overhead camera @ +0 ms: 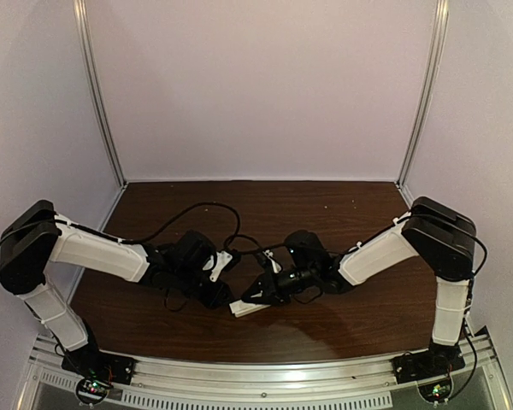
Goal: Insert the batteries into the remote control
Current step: Load the battery cover onto the remote control without the battery cover.
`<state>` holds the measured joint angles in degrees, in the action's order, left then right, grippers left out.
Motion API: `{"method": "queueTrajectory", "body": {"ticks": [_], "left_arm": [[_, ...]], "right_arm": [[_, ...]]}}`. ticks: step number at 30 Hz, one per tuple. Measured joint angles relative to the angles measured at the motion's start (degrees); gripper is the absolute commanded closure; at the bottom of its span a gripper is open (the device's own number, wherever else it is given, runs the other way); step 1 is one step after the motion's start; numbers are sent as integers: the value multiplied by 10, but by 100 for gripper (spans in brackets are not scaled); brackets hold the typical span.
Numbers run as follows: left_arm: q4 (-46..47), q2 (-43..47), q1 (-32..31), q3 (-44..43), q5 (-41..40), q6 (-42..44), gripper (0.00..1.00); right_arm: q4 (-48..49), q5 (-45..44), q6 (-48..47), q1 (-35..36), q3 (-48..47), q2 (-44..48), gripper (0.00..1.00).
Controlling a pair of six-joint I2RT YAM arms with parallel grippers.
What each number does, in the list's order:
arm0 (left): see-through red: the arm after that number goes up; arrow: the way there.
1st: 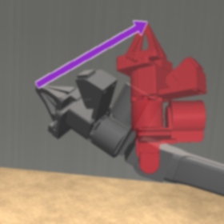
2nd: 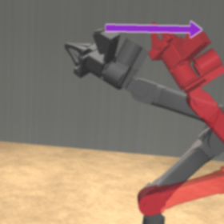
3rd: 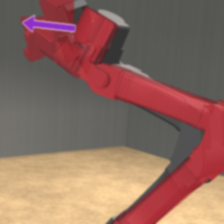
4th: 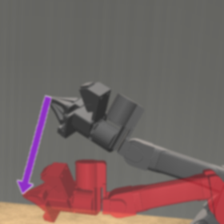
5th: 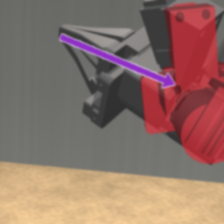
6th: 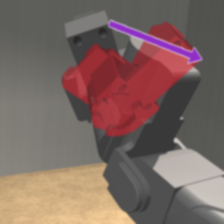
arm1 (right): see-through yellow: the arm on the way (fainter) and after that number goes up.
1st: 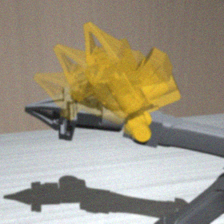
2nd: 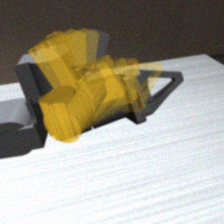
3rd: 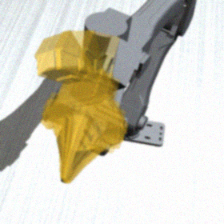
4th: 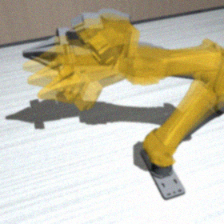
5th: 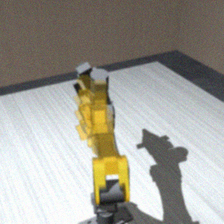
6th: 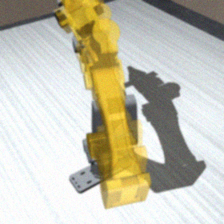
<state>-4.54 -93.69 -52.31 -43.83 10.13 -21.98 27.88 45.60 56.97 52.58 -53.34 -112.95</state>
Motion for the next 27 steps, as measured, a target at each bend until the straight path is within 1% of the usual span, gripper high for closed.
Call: {"method": "queueTrajectory", "body": {"ticks": [17, 22, 27], "left_arm": [[-3, 2, 0, 0, -2, -1, 74], [-16, 19, 0, 0, -11, -7, 72], [-15, 37, 0, 12, -18, -17, 73]], "right_arm": [[-21, -2, -16, 0, -38, -28, 91], [-32, -2, -29, 1, -38, -41, 92], [-33, -1, -40, 2, -38, -42, 92]]}}
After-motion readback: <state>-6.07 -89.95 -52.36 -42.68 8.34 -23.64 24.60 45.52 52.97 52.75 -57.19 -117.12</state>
